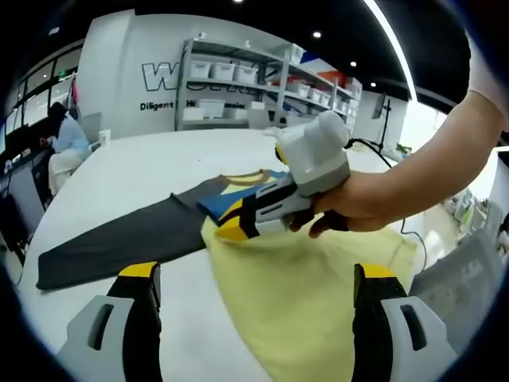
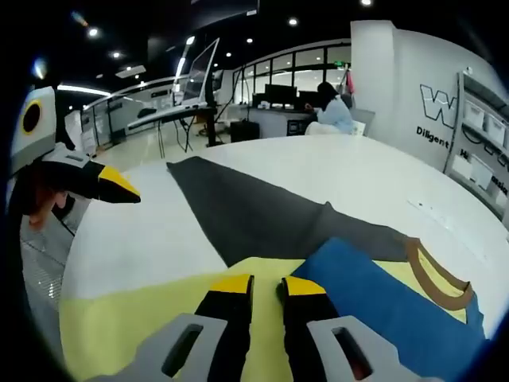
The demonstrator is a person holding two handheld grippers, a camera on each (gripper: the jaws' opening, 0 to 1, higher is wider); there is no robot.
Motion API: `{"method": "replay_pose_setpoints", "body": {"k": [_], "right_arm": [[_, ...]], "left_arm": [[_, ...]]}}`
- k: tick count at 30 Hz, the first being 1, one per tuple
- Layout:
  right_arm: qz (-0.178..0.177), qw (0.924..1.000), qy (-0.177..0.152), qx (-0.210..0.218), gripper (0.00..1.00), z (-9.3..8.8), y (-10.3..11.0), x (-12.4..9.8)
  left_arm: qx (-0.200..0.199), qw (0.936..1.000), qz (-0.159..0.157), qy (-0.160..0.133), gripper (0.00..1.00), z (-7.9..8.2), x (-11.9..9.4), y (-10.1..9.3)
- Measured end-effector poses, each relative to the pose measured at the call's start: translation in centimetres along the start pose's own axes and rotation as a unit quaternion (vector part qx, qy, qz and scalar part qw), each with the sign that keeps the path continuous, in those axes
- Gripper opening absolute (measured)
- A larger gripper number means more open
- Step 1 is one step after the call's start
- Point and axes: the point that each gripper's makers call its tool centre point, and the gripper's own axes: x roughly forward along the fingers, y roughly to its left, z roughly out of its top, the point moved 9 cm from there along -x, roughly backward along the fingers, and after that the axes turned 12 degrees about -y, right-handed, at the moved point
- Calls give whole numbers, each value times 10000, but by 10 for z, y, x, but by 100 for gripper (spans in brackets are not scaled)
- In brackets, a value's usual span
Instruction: Fold the garment on the visible template until the final outline fits inside the template.
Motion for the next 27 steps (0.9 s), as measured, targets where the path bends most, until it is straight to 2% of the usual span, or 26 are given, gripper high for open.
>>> {"method": "replay_pose_setpoints", "body": {"k": [5,7,14,20,23,27], "right_arm": [[-61,9999,-154,36,13,2,-4,-14],[-127,9995,-242,143,13,2,-8,-20],[-231,9989,-392,78,21,2,-18,-40],[-258,9987,-428,12,26,3,-20,-52],[-271,9986,-453,-11,28,4,-20,-58],[-275,9983,-506,-36,30,5,-19,-66]], "left_arm": [[-143,9997,180,-30,99,0,-2,16],[-288,9991,317,-69,99,0,-4,26],[-628,9944,822,-201,99,1,-16,66],[-955,9862,1303,-370,96,3,-27,100],[-1039,9829,1479,-363,94,2,-31,115],[-1321,9740,1803,-377,90,-2,-38,136]]}}
